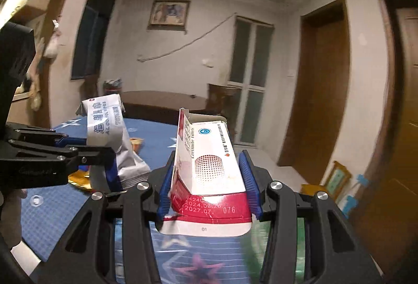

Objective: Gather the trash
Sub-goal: 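Carry both items to the green bin and open both tools to drop them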

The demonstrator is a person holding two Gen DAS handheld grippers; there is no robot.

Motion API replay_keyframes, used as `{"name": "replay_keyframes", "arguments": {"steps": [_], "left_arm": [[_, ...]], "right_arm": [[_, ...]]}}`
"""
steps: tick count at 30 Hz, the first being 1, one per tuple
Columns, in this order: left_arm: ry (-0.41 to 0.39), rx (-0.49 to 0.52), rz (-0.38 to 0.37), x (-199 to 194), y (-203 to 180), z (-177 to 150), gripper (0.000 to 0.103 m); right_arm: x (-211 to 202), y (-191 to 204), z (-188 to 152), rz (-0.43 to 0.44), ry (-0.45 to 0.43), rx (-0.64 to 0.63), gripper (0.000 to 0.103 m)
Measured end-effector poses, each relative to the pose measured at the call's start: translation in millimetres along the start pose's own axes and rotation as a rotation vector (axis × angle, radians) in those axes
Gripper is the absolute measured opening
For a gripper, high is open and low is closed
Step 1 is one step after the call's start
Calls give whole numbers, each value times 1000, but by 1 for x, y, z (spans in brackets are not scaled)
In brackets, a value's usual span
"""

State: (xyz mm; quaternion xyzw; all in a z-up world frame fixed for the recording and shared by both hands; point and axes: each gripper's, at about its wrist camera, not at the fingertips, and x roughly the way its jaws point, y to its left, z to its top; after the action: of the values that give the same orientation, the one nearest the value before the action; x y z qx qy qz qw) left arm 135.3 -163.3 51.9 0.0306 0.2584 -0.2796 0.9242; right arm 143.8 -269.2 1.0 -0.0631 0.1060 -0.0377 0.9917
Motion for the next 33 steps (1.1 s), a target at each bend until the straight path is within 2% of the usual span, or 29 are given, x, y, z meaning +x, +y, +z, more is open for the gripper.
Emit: {"name": "replay_keyframes", "arguments": {"steps": [10,15,20,28,33], "left_arm": [[50,97,-150,75,-83,30,27],[89,135,-193,116,-119,41,27],[139,156,-226,161,-135,42,27],[237,182,-256,233,-154,26,27],[275,172,-266,263,-158,19,27]], "right_arm": [[11,-73,-14,-135,61,40,45],[17,-112,-27,-183,117,70,45],[28,-144,-41,-207,177,101,45],[42,-162,-70,-218,270,137,45],[48,-172,-80,-219,300,154,45]]}}
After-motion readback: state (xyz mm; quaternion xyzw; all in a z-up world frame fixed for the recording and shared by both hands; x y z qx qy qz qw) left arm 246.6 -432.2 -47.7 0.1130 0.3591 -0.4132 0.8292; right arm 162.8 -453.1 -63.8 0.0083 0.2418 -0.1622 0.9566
